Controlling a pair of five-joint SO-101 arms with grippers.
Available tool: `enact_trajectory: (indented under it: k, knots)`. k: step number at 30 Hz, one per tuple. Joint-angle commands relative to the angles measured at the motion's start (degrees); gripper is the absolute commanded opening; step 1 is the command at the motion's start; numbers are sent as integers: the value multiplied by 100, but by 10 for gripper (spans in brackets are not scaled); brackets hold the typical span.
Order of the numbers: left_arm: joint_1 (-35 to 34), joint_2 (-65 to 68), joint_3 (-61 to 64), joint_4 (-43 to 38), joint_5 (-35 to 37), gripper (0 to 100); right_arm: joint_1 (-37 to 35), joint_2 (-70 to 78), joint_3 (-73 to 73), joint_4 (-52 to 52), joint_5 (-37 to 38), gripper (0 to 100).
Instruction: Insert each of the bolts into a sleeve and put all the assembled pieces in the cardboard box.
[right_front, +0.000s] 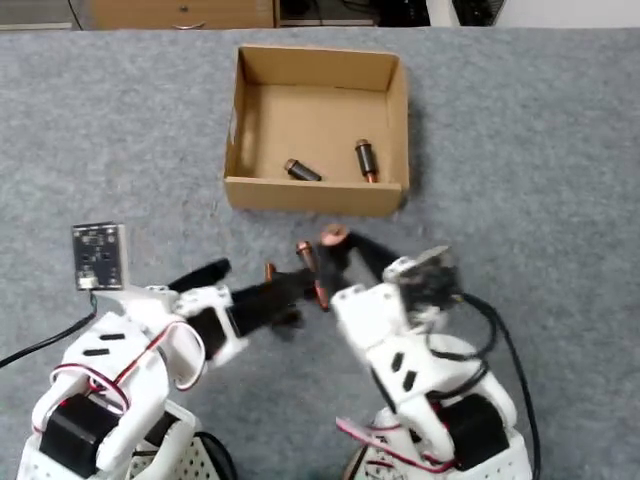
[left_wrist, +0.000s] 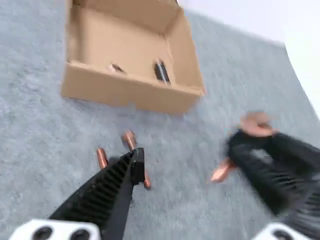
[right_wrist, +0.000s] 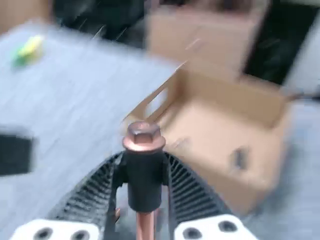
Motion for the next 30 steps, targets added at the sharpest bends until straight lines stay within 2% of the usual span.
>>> enact_trajectory:
  k: [1, 4, 6, 9, 15, 24, 30]
  knots:
    - [-246, 4, -220, -105, -62, 247, 840, -4, -400, -721, 35, 1]
    - [-308, 4, -123, -114, -62, 4, 1191, 207, -435, -1213, 44, 1]
    - [-422, 4, 79, -123, -70, 62, 1393, 629, -611, -1477, 44, 1]
    - [-703, 13, 475, -105, -79, 12, 1666, 1604, -1209, -1785, 44, 1]
    - [-1284, 13, 1336, -114, -79, 19, 1771, 4453, -3292, -1679, 44, 1]
    - [-1899, 13, 1635, -105, -88, 19, 1763, 8655, -7776, 290, 44, 1]
    - [-1916, 13, 2084, -105, -730, 19, 1745, 11152, -10668, 1873, 44, 1]
